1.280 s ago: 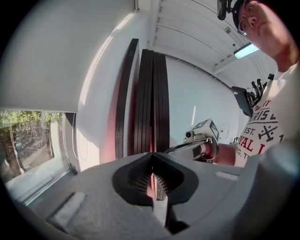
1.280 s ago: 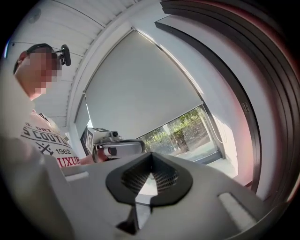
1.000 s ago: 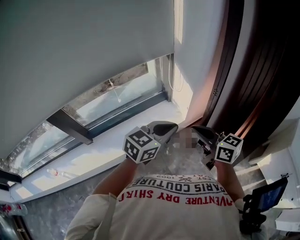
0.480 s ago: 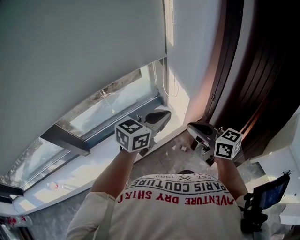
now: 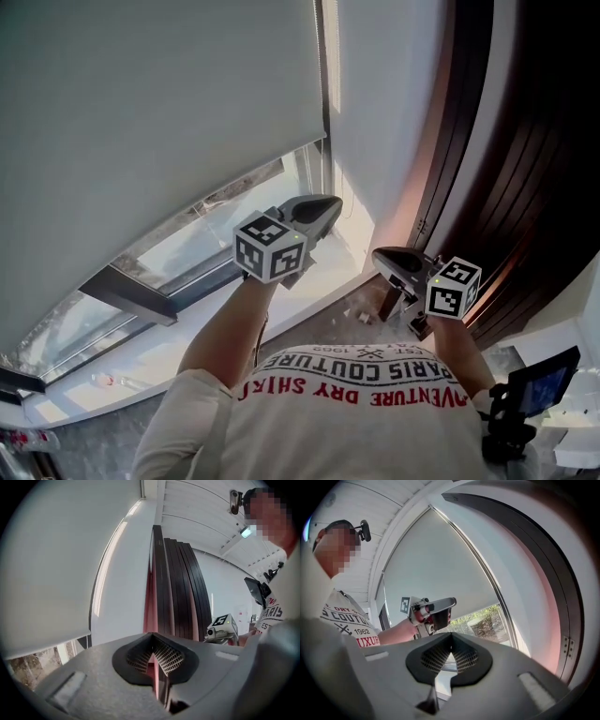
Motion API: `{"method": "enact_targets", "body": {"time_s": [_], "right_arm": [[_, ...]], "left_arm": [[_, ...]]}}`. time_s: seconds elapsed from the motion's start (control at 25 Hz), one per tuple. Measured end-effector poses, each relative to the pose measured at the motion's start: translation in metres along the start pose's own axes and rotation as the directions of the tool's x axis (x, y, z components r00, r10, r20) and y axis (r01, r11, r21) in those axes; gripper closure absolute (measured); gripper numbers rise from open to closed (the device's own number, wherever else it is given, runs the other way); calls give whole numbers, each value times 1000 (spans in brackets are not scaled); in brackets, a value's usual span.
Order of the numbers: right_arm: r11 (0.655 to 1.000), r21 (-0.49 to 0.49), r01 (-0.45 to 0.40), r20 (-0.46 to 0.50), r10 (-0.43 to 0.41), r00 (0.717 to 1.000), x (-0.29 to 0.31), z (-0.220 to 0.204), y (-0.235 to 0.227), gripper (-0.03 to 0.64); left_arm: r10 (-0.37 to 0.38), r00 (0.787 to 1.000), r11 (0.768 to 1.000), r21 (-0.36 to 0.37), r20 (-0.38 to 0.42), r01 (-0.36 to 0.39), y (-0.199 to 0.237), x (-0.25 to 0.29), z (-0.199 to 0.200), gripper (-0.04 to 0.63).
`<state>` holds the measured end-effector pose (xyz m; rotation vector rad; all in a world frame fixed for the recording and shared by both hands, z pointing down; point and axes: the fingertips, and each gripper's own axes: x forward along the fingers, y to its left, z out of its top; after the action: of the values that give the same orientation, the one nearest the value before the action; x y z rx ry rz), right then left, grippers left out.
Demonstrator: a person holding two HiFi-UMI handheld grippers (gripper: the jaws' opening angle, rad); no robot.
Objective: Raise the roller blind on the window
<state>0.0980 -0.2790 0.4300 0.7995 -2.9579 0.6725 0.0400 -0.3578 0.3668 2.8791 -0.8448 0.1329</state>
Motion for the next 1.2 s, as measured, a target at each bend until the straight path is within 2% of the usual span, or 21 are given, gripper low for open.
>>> {"method": "enact_targets", "body": {"time_s": [0.16, 0.32, 0.44, 0.56, 0.68, 0.8, 1.08, 1.2], "right_arm": [[1000, -2, 4, -5, -4, 1000, 0, 10, -17, 620], [999, 24, 23, -11, -22, 1000, -6, 17, -47, 620], [999, 38, 31, -22, -30, 999, -10, 19, -66, 620], [998, 49, 40, -26, -39, 999, -13, 19, -74, 620], [998, 49, 46, -20, -45, 999, -16, 21, -76, 620], [998, 36, 45, -30, -44, 999, -18, 17, -77, 620], [996, 77, 53, -24, -51, 998, -28, 8, -78, 620], [994, 88, 59, -29, -56, 998, -30, 5, -78, 620]], "left_arm": [[62, 998, 998, 23, 31, -63, 41, 28, 25, 593], [106, 993, 994, 5, 50, -106, 83, 65, 42, 587], [145, 987, 989, -14, 64, -145, 109, 88, 49, 534], [201, 978, 979, 3, 56, -202, 131, 103, 52, 498], [253, 966, 967, 16, 51, -254, 151, 112, 57, 455], [286, 957, 958, 10, 39, -286, 168, 118, 61, 443], [338, 941, 941, -5, 12, -338, 195, 134, 64, 442], [339, 941, 941, -13, 13, -339, 203, 136, 65, 442]]}}
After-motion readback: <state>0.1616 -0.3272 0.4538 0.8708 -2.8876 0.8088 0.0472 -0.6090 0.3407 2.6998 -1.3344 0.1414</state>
